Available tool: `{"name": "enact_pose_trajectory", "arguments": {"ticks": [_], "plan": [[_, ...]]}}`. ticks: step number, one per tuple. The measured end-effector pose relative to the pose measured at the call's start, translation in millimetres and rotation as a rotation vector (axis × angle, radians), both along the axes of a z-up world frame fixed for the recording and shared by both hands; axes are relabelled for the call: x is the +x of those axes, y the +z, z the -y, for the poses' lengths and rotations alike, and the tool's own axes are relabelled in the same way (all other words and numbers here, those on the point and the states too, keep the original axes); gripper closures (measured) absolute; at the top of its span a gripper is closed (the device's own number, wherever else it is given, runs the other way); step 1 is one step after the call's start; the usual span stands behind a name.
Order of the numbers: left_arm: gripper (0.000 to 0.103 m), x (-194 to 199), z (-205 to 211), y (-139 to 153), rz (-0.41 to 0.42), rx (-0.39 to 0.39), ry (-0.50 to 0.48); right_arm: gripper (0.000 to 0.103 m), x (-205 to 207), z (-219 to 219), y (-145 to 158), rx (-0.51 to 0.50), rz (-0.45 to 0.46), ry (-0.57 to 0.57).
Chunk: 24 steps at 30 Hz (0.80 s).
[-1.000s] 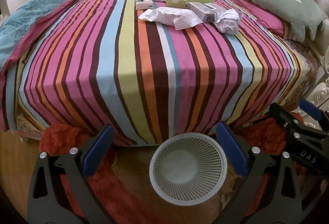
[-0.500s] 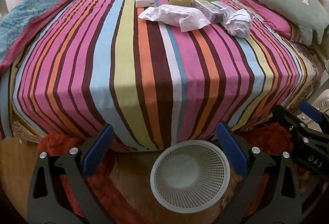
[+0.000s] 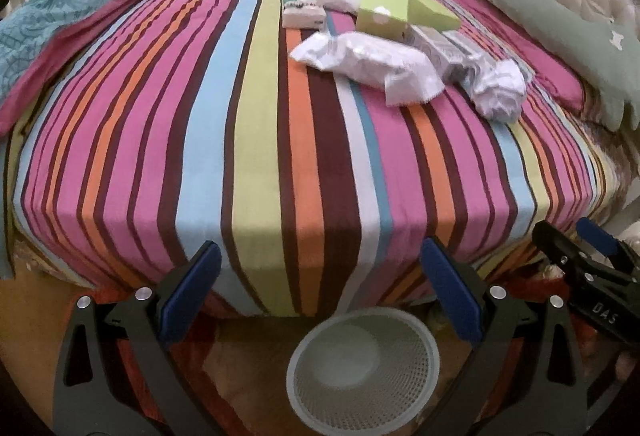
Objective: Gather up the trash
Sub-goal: 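Grasp the white wrapper with the left tool while the right tool grasps crumpled paper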
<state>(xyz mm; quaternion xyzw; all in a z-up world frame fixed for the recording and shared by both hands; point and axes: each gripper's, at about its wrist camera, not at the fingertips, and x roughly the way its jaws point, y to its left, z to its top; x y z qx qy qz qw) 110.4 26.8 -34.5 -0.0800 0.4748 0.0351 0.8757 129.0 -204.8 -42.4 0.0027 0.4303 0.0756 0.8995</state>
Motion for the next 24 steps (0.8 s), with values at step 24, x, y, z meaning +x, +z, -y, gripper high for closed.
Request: {"name": "enact_pose_trajectory", "arguments": {"ticks": [24], "plan": [[0.006, 126, 1, 27, 0.025, -0.110, 0.056, 0.008, 103, -15, 16, -0.032, 0.062, 0.051]]}}
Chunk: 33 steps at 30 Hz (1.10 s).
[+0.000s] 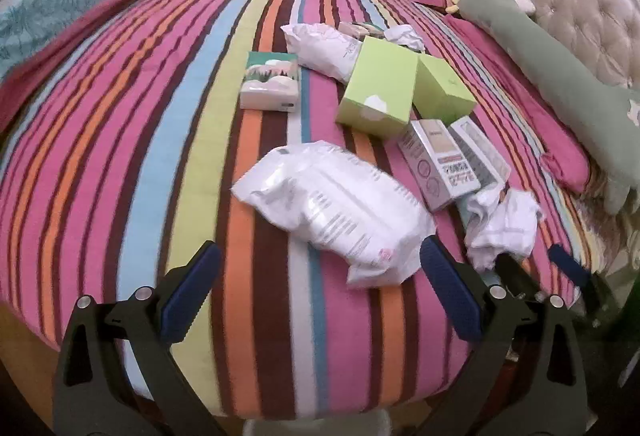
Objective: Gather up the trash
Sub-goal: 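Grasp the white wrapper with the left tool while the right tool grasps crumpled paper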
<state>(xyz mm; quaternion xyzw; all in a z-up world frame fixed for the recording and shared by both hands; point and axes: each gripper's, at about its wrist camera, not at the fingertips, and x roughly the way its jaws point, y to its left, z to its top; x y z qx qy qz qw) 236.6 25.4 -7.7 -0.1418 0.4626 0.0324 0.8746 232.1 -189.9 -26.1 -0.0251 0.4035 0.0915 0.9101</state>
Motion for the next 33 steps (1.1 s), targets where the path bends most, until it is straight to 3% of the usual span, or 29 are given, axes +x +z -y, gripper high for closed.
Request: {"name": "enact_pose_trajectory", "arguments": {"ticks": [9, 16, 17, 21, 23, 26, 33], "plan": [[0.006, 37, 8, -17, -0.080, -0.045, 0.097, 0.008, 11, -13, -13, -0.053, -0.001, 0.033], [0.006, 62, 17, -29, -0.081, 0.024, 0.069, 0.009, 23, -17, -22, -0.077, -0.005, 0.018], [0.007, 64, 18, -30, -0.081, 0.031, 0.062, 0.015, 24, -18, -23, -0.073, -0.011, 0.018], [0.027, 70, 15, -32, -0.066, 0.028, 0.034, 0.045, 30, -16, -28, -0.023, -0.046, 0.021], [0.046, 69, 12, -30, -0.050, 0.017, 0.009, 0.048, 29, -13, -25, 0.000, -0.045, 0.016], [0.051, 66, 9, -28, -0.043, 0.008, -0.003, 0.050, 28, -6, -23, 0.036, -0.054, 0.010], [0.052, 43, 8, -16, -0.001, 0.070, -0.034, 0.050, 14, 6, -12, 0.086, -0.062, -0.003]]}}
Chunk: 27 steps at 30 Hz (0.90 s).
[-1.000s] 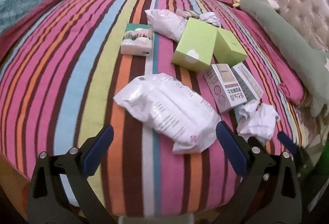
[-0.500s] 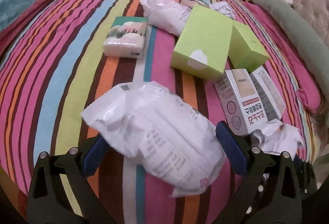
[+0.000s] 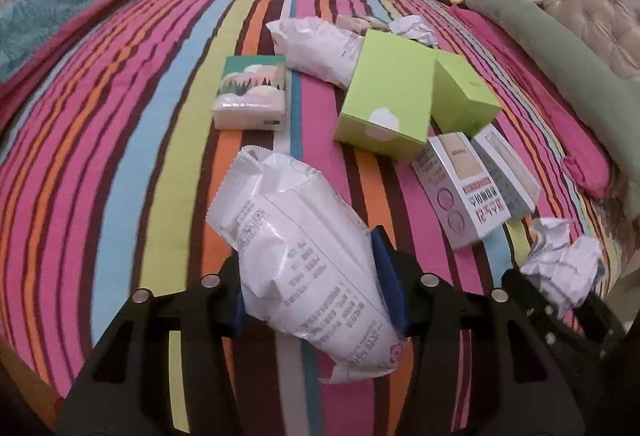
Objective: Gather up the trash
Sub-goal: 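Grasp the white wrapper with the left tool while the right tool grasps crumpled paper, then carry the wrapper and crumpled paper in both tools over the wastebasket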
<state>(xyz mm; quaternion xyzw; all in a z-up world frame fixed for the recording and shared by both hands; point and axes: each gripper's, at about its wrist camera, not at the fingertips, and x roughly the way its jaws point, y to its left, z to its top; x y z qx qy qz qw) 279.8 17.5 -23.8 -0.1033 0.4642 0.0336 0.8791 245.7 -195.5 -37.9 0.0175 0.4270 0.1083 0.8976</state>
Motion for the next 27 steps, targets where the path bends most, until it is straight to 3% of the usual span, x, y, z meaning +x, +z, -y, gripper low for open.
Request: {"name": "enact_pose_trajectory", "arguments": {"ticks": [13, 27], "plan": [[0.052, -50, 4, 33, 0.057, -0.028, -0.066, 0.050, -35, 18, 29, 0.044, 0.029, -0.040], [0.052, -137, 15, 37, 0.051, -0.021, -0.165, 0.050, -99, 26, 34, 0.106, -0.007, -0.041]]}}
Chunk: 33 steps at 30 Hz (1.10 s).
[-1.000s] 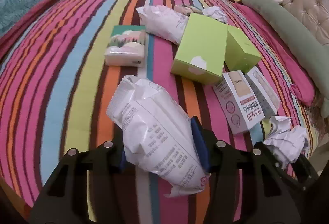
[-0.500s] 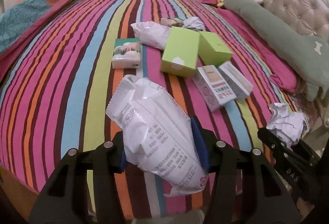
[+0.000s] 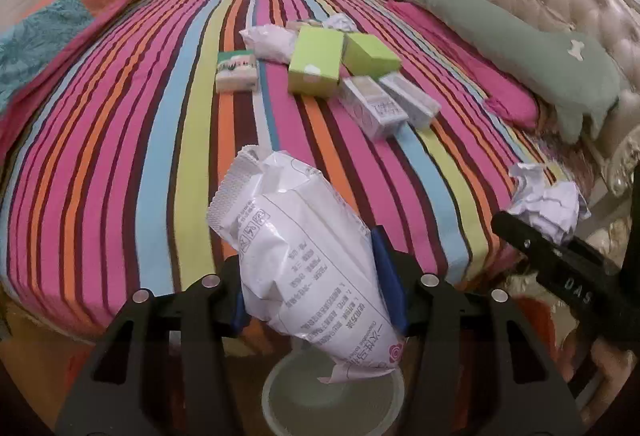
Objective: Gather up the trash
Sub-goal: 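Carry the wrapper and crumpled paper in both tools over the wastebasket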
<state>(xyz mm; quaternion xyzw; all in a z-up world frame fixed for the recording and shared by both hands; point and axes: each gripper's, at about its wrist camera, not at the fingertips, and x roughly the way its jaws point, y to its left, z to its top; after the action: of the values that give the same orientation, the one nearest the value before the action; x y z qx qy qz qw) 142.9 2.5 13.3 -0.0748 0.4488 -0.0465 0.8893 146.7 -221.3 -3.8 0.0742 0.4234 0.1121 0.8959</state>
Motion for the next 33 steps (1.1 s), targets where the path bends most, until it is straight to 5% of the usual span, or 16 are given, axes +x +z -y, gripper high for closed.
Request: {"name": "enact_pose_trajectory", "arguments": {"ticks": [12, 23, 33], "plan": [[0.052, -64, -3, -47, -0.123, 0.005, -0.028, 0.050, -49, -8, -37, 0.005, -0.120, 0.009], [0.052, -78, -2, -140, -0.401, -0.063, 0.014, 0.050, -58, 0, -114, 0.062, -0.419, -0.019], [0.052, -68, 6, -192, -0.567, -0.077, 0.022, 0.050, -42, -4, -186, 0.157, -0.707, -0.033]]}}
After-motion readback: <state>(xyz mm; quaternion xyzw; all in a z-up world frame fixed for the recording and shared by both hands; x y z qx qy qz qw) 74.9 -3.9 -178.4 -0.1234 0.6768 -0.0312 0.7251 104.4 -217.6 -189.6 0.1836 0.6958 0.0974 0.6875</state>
